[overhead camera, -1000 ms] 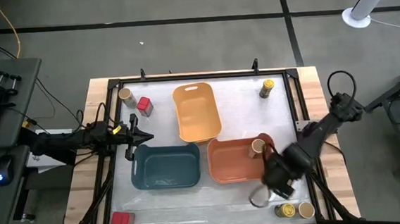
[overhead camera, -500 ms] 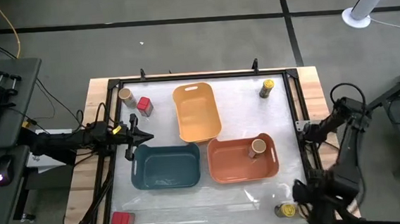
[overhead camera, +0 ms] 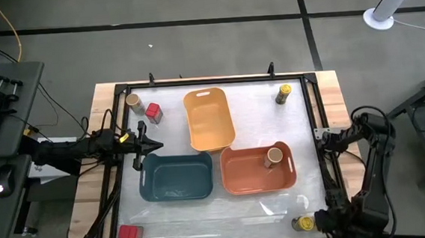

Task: Sort spices by type
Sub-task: Put the bottom brown seasoning bottle into the orange bin

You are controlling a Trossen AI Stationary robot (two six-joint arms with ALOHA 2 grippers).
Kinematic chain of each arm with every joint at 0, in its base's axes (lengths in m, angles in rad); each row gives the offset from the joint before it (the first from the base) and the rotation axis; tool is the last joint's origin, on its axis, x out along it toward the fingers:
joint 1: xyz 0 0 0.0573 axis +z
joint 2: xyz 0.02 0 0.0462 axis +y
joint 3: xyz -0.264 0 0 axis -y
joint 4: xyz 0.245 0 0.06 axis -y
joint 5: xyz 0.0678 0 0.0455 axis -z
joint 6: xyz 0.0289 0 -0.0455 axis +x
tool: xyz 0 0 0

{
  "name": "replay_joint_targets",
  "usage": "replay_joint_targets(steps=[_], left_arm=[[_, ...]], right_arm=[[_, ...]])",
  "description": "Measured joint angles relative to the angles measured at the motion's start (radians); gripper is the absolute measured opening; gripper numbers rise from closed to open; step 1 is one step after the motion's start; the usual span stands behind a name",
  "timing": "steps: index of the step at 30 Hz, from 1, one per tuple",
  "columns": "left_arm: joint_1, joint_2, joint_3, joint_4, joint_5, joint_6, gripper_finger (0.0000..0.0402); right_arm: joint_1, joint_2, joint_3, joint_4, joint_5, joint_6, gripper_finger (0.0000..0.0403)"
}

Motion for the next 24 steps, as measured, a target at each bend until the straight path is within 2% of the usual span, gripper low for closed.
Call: replay_joint_targets(steps=[5, 12, 24], left_arm=[[0.000, 0.000, 0.000, 0.000, 0.000, 0.000, 0.0001], [0.000, 0.000, 0.000, 0.000, 0.000, 0.000, 0.0001], [0.000, 0.000, 0.000, 0.000, 0.000, 0.000, 0.0001]], right_arm=[[-0.003, 0.036, 0.000, 0.057, 0.000, 0.026, 0.0377], [-0.040, 0.051, 0.000, 0.030, -0.002, 0.068, 0.0377], [-0.072, 0.063, 0.000, 0.025, -0.003, 0.050, 0.0377]])
